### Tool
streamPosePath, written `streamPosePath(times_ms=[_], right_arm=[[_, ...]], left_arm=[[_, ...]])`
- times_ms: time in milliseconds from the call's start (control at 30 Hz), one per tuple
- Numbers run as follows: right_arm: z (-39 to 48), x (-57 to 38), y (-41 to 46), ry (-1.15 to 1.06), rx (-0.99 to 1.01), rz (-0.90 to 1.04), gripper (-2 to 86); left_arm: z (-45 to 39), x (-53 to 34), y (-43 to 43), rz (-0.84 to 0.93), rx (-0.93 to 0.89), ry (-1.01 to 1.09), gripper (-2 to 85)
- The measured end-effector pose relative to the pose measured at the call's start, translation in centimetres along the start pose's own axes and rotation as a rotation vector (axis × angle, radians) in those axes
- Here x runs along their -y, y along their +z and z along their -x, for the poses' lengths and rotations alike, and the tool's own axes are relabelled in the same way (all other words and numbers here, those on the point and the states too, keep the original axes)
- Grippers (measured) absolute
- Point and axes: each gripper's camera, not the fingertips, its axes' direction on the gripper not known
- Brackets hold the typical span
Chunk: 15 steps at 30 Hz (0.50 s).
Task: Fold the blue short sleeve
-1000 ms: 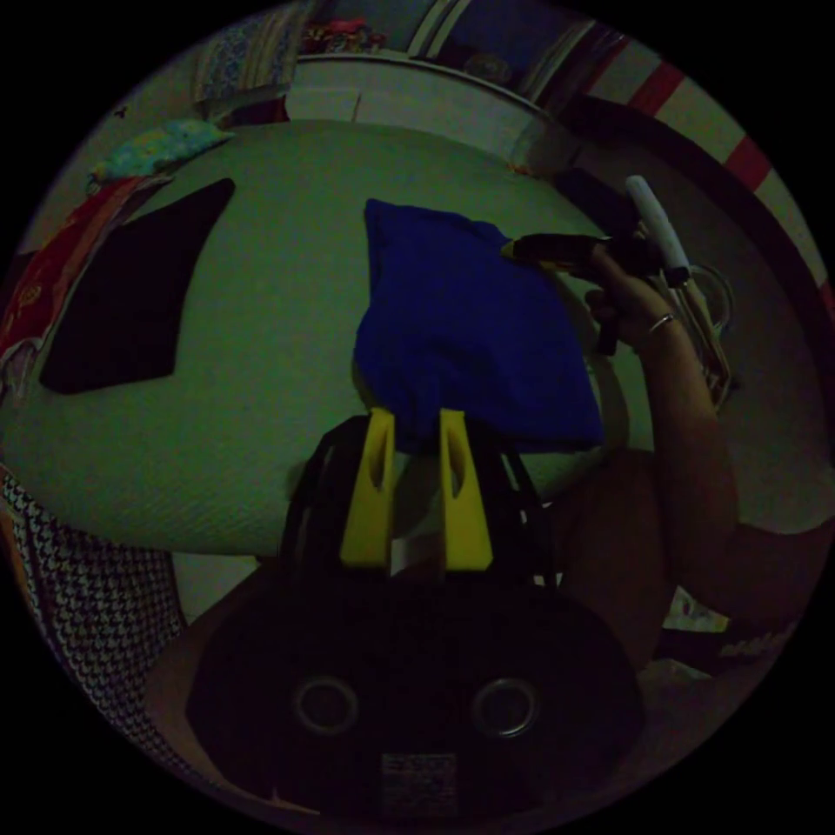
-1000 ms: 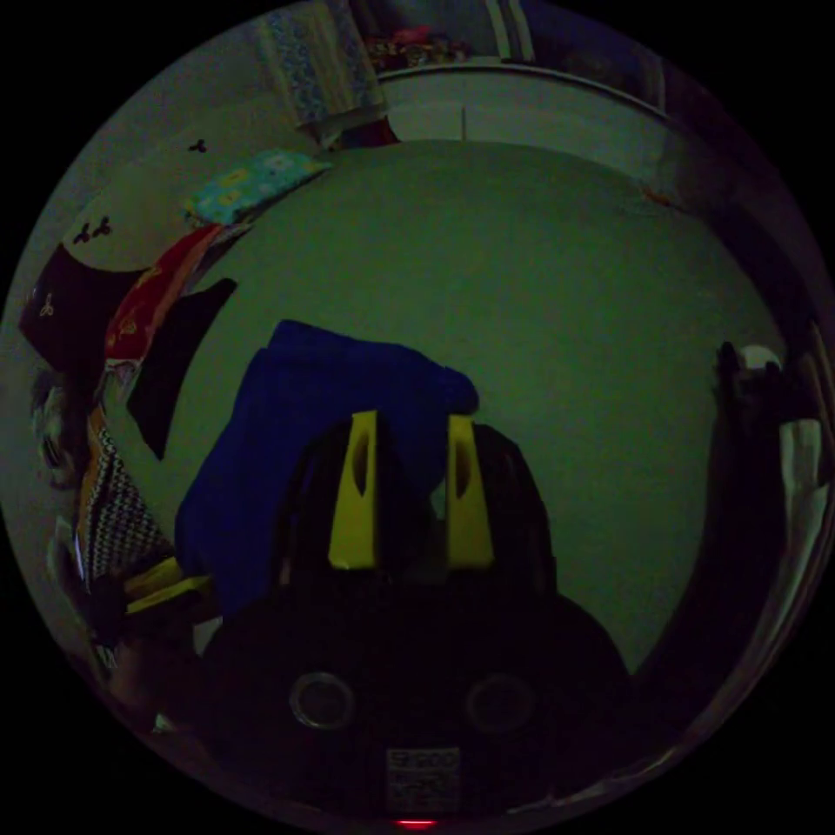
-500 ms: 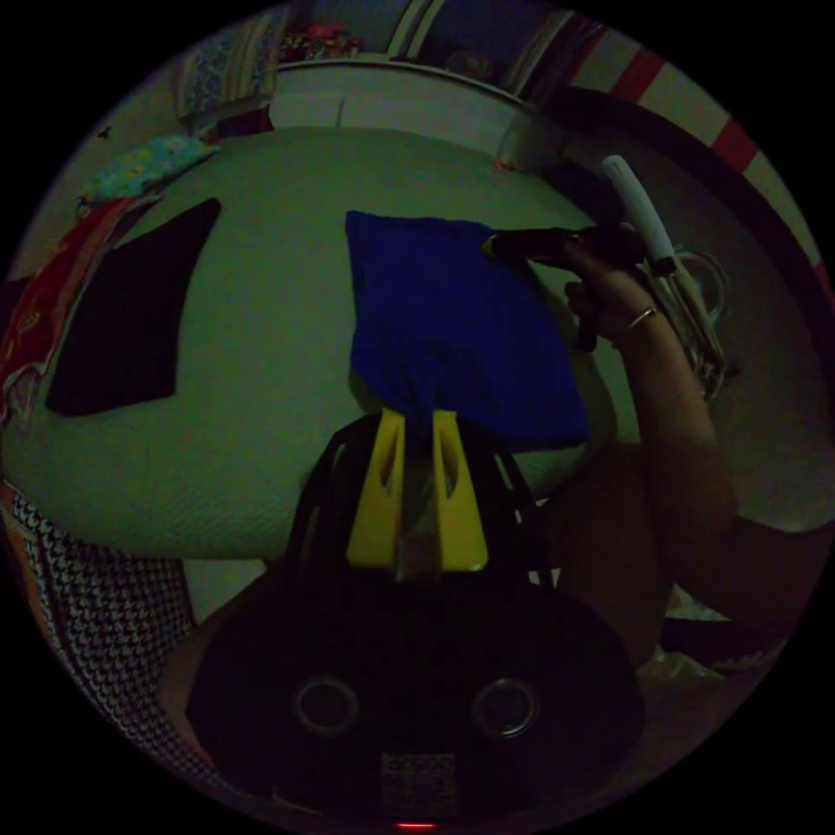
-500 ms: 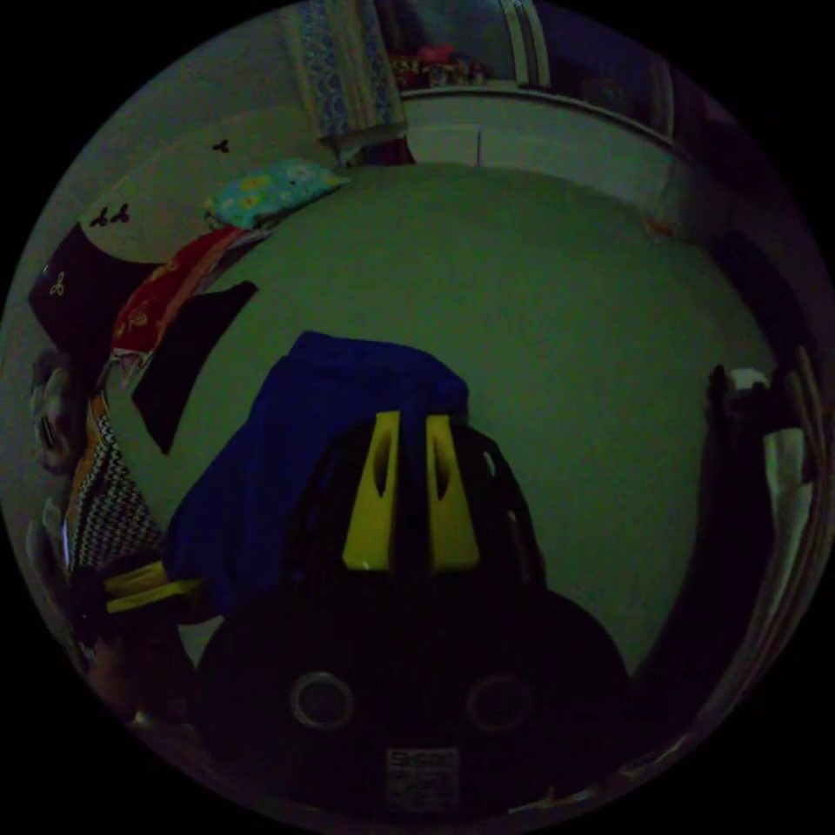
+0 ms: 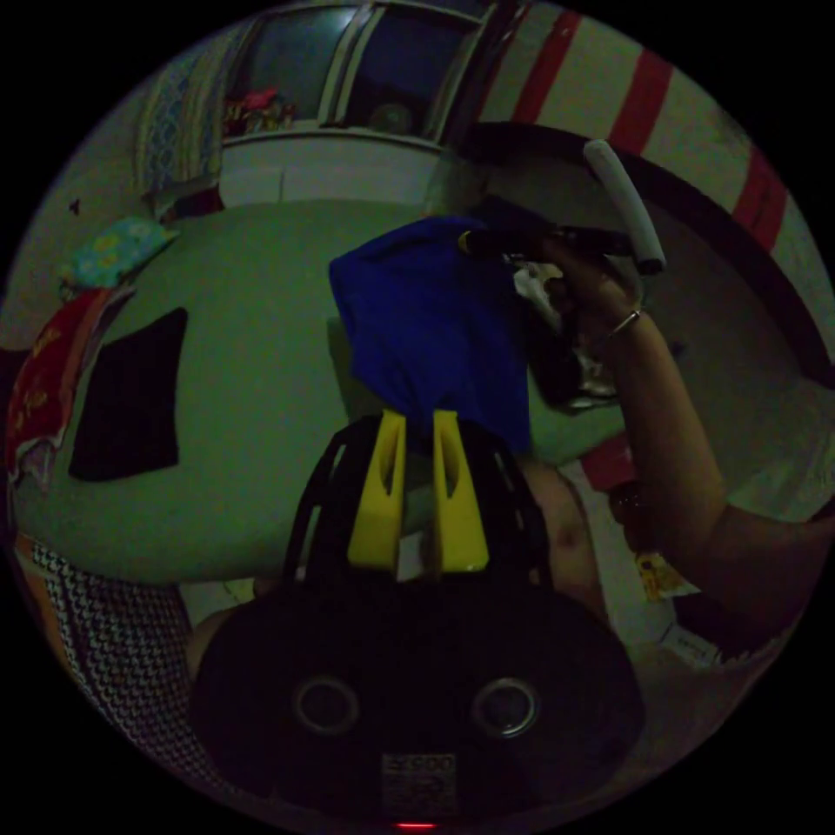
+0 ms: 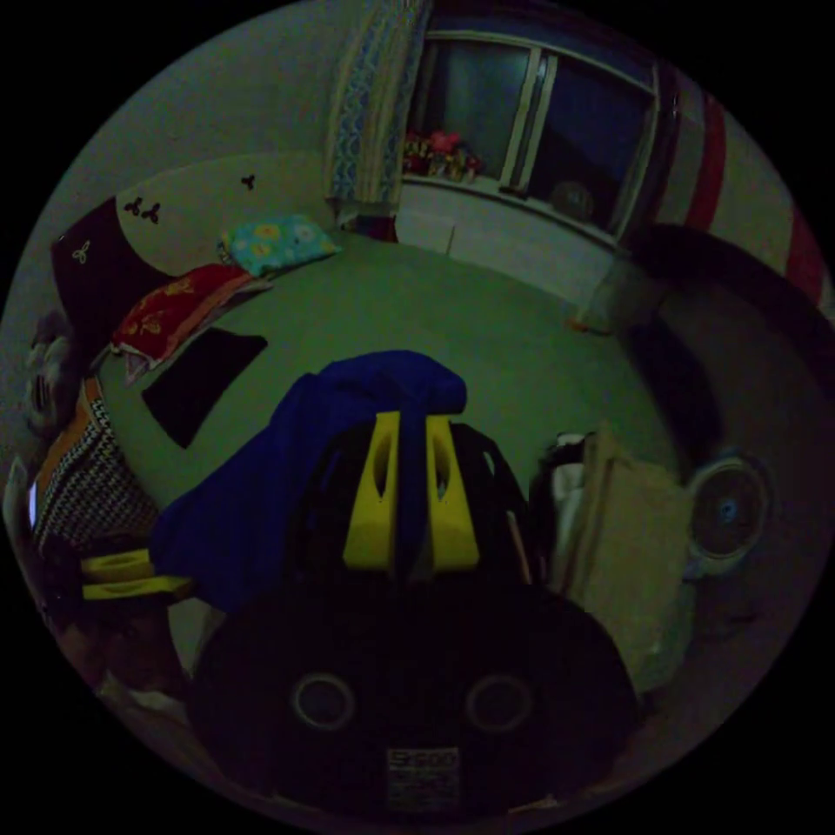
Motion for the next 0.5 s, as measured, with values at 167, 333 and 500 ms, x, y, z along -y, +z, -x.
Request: streamPosePath(times_ms=[167, 333, 500], right_arm=[[-5.2, 0.0, -8.0, -0.047, -0.181, -0.043, 0.9], [-10.8, 0.0, -10.9, -0.087, -0.321, 0.039, 0.5], [-16.8, -0.7, -6.7, -0.023, -0.385, 0.174, 1.8]], left_arm=[[-6.5, 3.0, -1.0, -0.089, -0.071, 0.120, 6.1], [-13.6, 7.0, 0.9, -0.124, -0.201, 0.208, 6.1], [-18.8, 9.8, 5.2, -0.114, -0.263, 0.195, 6.3]])
